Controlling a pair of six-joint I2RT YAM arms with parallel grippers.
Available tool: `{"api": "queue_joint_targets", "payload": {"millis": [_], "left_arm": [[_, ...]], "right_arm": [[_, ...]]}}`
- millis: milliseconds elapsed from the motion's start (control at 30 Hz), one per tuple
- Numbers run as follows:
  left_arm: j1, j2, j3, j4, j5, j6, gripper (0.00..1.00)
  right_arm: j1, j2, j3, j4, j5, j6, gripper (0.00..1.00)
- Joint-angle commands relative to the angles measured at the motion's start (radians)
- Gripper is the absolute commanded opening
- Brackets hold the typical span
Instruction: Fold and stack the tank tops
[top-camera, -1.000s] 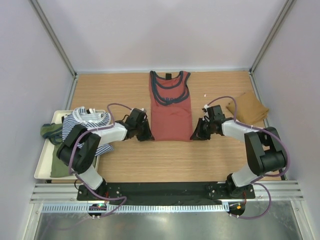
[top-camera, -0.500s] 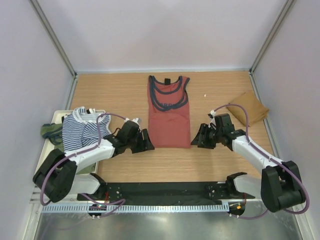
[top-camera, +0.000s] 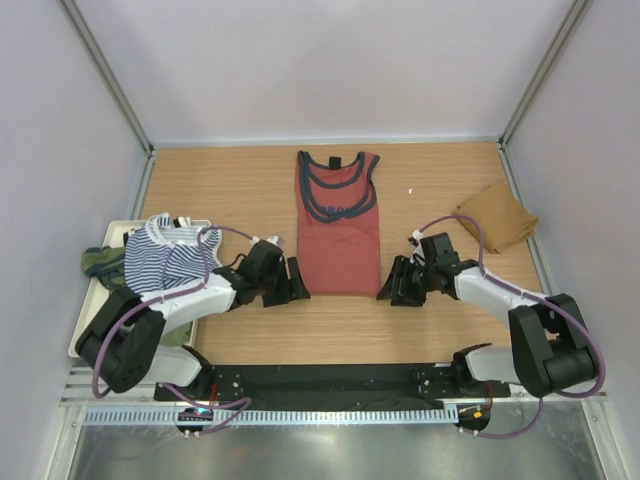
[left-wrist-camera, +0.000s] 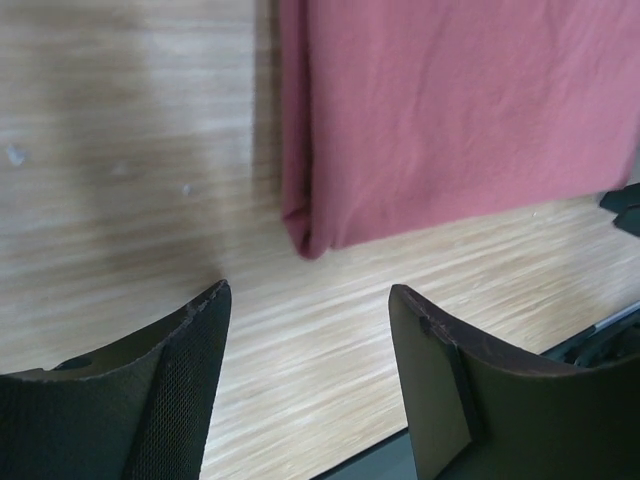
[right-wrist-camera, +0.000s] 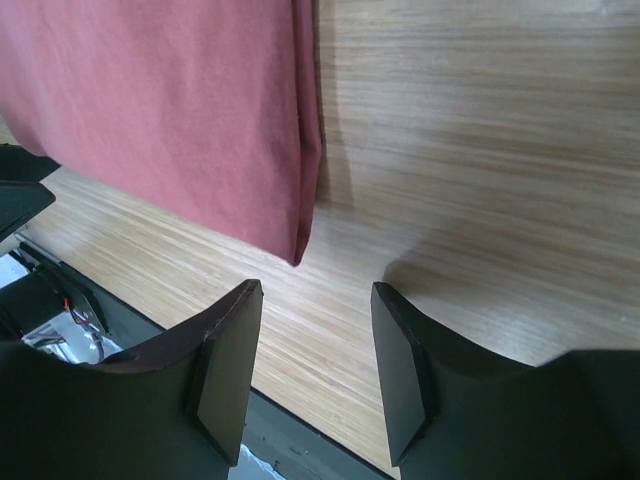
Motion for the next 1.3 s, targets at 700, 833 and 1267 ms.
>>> {"api": "queue_joint_targets", "payload": {"millis": [700,833,1267], "left_arm": [[-0.112,-0.084,-0.030,0.010,0.010,-0.053,0.00],[-0.190,-0.224,-0.050,-0.059,-0.013,-0.107,0.00],[-0.197,-0.370,-0.131,-0.133,-0.016,-0.144,0.00]], "right_arm": [[0.120,-0.156,-0.025,-0.045,-0.017,0.045,0.01],[0.170,-0.353,-0.063,-0.126,0.006,0.111,0.01],[0.179,-0.498,-0.060,-0.246,0.038,0.101,0.47]]}}
